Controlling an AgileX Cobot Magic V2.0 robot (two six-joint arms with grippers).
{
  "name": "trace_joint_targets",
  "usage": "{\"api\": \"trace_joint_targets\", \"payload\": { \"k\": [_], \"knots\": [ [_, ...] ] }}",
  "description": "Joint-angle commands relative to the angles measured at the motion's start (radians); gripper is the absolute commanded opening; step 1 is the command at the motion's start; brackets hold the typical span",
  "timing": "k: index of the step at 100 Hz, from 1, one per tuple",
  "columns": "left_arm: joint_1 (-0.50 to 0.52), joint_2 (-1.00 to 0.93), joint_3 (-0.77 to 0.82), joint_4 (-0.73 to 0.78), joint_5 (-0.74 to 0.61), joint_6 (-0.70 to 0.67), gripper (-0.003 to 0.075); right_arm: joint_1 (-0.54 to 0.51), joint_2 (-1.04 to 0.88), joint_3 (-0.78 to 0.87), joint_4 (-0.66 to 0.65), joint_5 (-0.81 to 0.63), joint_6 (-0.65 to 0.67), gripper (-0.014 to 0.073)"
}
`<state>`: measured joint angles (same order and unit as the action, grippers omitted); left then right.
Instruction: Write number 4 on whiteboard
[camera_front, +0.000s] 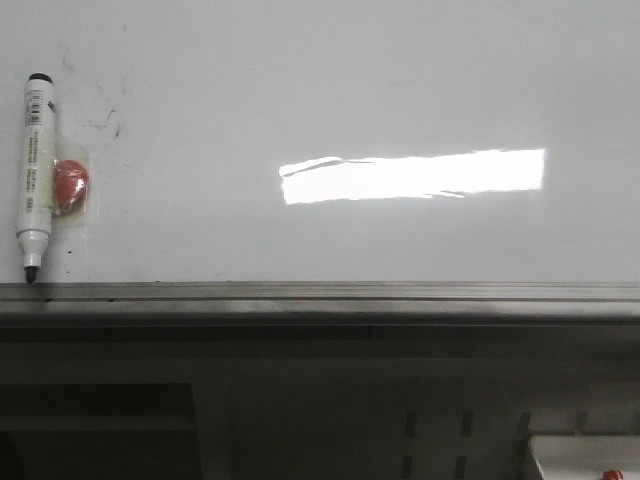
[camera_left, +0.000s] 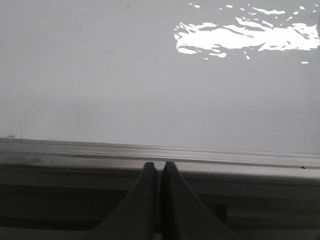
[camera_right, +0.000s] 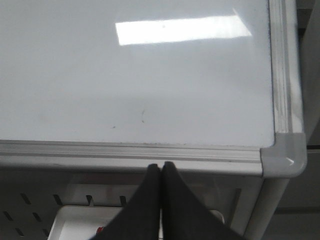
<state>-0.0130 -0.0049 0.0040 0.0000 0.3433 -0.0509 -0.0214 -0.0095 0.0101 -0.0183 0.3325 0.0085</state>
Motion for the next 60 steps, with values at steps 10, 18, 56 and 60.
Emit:
{"api": "trace_joint_targets", "payload": {
  "k": [10, 18, 56, 60],
  "knots": [
    [-0.007, -0.025, 0.034, 0.006, -0.072, -0.006, -0.002, -0.005, -0.016, 0.025, 0.049, -0.132, -0.002, -0.0064],
    [-0.007, -0.025, 0.034, 0.006, -0.124, -0.006, -0.002, -0.005, -0.016, 0.025, 0.049, -0.194, -0.002, -0.0064],
    [-0.007, -0.024, 0.027, -0.051, -0.373, -0.006, -0.002, -0.005, -0.006, 0.025, 0.097, -0.313, -0.002, -0.0064],
    [-0.009, -0.017, 0.012, -0.08, -0.364, -0.006, -0.002, -0.005, 0.007, 0.022, 0.115, -0.333, -0.002, -0.0064]
  ]
}}
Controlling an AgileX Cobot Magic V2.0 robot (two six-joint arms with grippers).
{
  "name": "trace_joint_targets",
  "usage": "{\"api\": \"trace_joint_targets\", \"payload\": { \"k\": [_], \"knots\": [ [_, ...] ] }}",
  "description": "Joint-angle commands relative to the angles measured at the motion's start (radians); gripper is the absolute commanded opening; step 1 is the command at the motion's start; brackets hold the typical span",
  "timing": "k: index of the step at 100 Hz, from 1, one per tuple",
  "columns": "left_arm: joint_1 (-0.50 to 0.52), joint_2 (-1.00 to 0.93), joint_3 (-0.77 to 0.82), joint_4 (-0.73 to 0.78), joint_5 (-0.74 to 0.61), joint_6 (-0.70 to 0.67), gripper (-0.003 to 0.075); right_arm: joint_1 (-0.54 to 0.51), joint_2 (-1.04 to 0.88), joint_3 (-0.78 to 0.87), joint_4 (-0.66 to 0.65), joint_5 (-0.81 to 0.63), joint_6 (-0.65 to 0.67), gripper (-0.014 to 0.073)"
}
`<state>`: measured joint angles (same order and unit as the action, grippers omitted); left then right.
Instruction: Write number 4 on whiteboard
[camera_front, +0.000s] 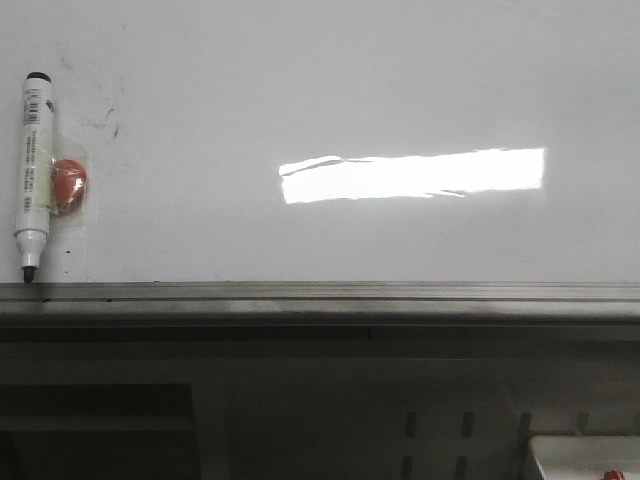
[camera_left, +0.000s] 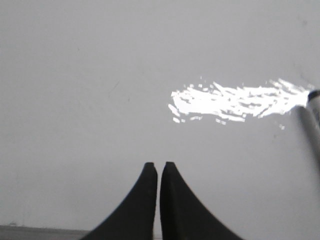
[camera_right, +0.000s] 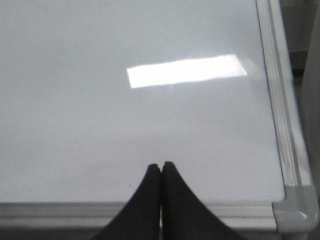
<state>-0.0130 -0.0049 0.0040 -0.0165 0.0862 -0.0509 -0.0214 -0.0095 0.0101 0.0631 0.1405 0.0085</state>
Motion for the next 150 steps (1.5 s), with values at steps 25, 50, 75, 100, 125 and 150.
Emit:
{"api": "trace_joint_targets", "payload": {
  "k": [25, 50, 75, 100, 125, 150],
  "knots": [
    [-0.011, 0.131, -0.122, -0.03, 0.013, -0.006, -0.002, 0.015, 0.187, -0.084, 0.102, -0.07, -0.002, -0.0064],
    [-0.011, 0.231, -0.172, 0.016, -0.025, -0.006, 0.0, 0.041, 0.44, -0.192, 0.102, 0.0, -0.002, -0.0064],
    [-0.016, 0.292, -0.164, 0.016, -0.15, -0.006, 0.0427, 0.043, 0.547, -0.192, 0.102, -0.109, -0.002, -0.0064],
    [-0.087, 0.408, -0.186, 0.066, -0.228, -0.012, 0.0417, 0.043, 0.563, -0.192, 0.102, -0.141, -0.002, -0.0064],
    [-0.448, 0.601, -0.27, 0.016, -0.236, -0.025, 0.0417, 0.043, 0.563, -0.192, 0.102, -0.165, -0.002, -0.0064],
    [-0.647, 0.796, -0.289, -0.157, -0.319, -0.025, 0.0417, 0.043, 0.563, -0.192, 0.102, -0.191, -0.002, -0.0064]
  ]
}}
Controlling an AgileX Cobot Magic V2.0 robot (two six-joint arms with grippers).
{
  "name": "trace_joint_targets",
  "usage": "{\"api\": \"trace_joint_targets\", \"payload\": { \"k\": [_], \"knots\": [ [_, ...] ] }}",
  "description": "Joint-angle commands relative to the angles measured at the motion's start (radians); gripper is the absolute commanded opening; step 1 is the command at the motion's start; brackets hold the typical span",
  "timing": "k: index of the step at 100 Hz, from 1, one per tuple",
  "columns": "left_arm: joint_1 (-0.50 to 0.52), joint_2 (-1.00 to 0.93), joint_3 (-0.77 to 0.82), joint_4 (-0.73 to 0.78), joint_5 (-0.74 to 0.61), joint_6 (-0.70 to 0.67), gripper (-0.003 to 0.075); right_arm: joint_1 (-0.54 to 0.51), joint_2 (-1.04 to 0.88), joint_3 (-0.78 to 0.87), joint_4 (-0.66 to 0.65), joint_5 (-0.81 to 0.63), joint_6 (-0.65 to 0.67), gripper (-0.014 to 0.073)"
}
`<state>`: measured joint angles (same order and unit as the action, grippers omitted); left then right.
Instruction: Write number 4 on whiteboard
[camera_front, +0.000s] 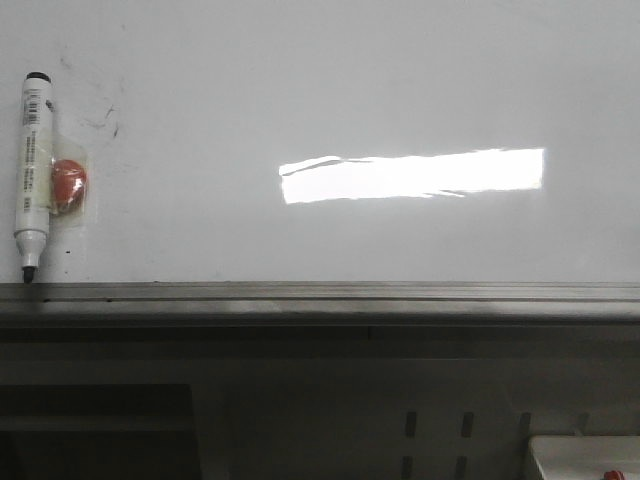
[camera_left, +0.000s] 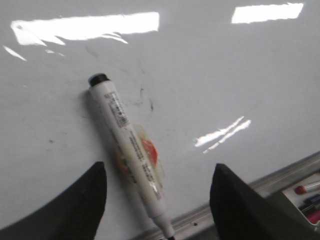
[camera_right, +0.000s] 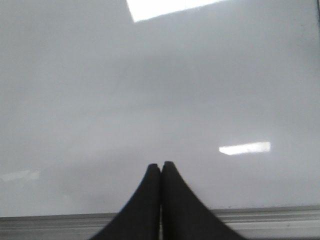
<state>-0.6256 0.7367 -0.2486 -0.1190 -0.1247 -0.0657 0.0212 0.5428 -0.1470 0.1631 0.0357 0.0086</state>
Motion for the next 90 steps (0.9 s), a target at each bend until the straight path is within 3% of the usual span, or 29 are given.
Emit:
{"api": "trace_joint_targets", "payload": {
  "k": [1, 38, 50, 62, 79, 90],
  "knots": [
    [-0.038, 0.059, -0.036, -0.061, -0.113, -0.01, 0.0417, 0.0, 0.01, -0.035, 0.002, -0.086, -0.002, -0.0064],
    [-0.042, 0.252, -0.036, -0.118, -0.203, -0.01, 0.0401, 0.0, 0.01, -0.035, 0.002, -0.086, -0.002, -0.0064],
    [-0.042, 0.297, -0.036, -0.125, -0.257, -0.01, 0.0272, 0.0, 0.01, -0.035, 0.002, -0.086, -0.002, -0.0064],
    [-0.042, 0.327, -0.036, -0.125, -0.259, -0.01, -0.0025, 0.0, 0.01, -0.035, 0.002, -0.086, -0.002, -0.0064],
    [-0.042, 0.34, -0.036, -0.103, -0.271, -0.008, -0.002, 0.022, 0.01, -0.048, 0.002, -0.052, -0.002, -0.0064],
    [-0.042, 0.321, -0.036, 0.048, -0.287, -0.008, -0.002, 0.088, 0.014, -0.112, 0.002, 0.065, -0.002, -0.0064]
  ]
}}
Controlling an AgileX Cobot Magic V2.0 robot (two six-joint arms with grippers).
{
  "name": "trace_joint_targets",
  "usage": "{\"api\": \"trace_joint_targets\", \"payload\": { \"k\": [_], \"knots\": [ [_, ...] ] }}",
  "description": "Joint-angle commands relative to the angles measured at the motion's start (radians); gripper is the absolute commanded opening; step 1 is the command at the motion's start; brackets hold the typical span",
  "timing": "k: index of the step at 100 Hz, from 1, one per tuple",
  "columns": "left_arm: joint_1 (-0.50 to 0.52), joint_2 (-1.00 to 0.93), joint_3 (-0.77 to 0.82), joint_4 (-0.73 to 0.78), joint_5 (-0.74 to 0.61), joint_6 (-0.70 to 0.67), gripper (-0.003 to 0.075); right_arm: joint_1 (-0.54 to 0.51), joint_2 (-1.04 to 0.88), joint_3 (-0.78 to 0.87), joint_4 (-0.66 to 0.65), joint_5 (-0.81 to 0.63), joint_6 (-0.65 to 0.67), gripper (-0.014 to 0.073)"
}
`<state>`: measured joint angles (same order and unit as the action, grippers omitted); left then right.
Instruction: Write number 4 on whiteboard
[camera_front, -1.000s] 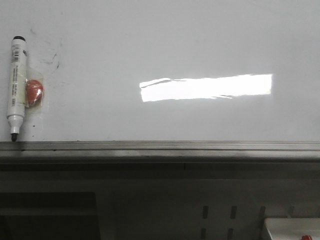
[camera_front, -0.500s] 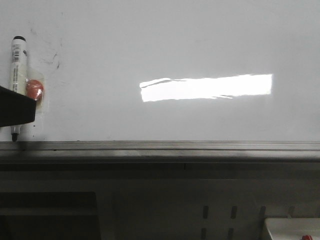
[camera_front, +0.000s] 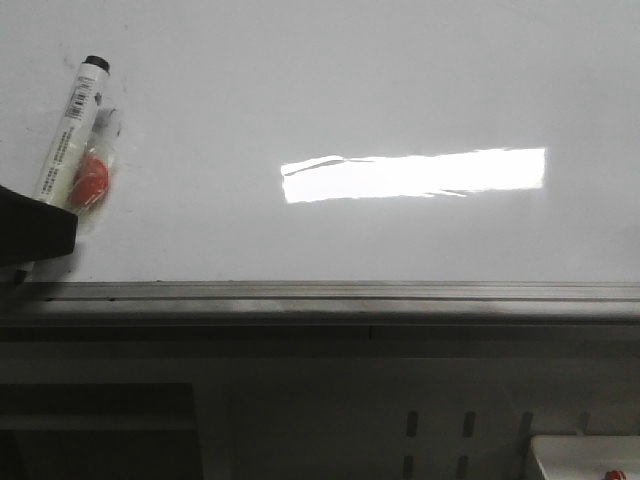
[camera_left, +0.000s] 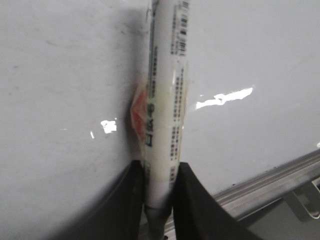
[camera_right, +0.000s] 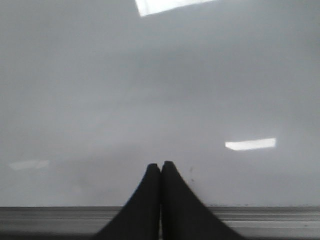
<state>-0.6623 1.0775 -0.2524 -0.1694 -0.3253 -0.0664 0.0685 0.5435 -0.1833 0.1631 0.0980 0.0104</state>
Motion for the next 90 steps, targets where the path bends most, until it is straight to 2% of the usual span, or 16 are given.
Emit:
{"api": "trace_joint_targets", "payload": {
  "k": [1, 11, 25, 32, 44, 49, 53, 73, 90],
  "knots": [
    [-0.005, -0.025, -0.032, 0.112, -0.086, -0.008, -0.002, 0.054, 0.017, -0.081, 0.002, 0.01, -0.004, -0.0064],
    [-0.005, -0.06, -0.032, 0.278, -0.089, -0.008, -0.002, 0.169, 0.048, -0.16, 0.002, 0.1, -0.004, -0.0064],
    [-0.005, -0.107, -0.032, 0.512, -0.109, -0.008, -0.002, 0.392, 0.13, -0.287, 0.002, 0.133, -0.046, -0.005],
    [-0.005, -0.122, -0.032, 0.647, -0.142, -0.008, -0.002, 0.508, 0.178, -0.351, 0.002, 0.133, -0.057, 0.0028],
    [-0.005, -0.128, -0.032, 0.843, -0.227, -0.008, -0.002, 0.677, 0.262, -0.452, -0.002, 0.134, -0.065, 0.0275],
    [-0.005, -0.128, -0.032, 0.861, -0.247, -0.008, -0.002, 0.731, 0.296, -0.493, -0.005, 0.137, -0.065, 0.0344],
    [-0.005, -0.128, -0.032, 0.865, -0.252, -0.008, -0.002, 0.772, 0.326, -0.516, -0.009, 0.143, -0.065, 0.0367],
    [-0.005, -0.128, -0.032, 0.89, -0.253, 0.0, -0.002, 0.89, 0.458, -0.624, -0.013, 0.145, -0.065, 0.0363],
    [-0.005, -0.128, -0.032, 0.898, -0.253, 0.0, -0.002, 0.908, 0.542, -0.7, -0.014, 0.145, -0.065, 0.0363]
  ]
}}
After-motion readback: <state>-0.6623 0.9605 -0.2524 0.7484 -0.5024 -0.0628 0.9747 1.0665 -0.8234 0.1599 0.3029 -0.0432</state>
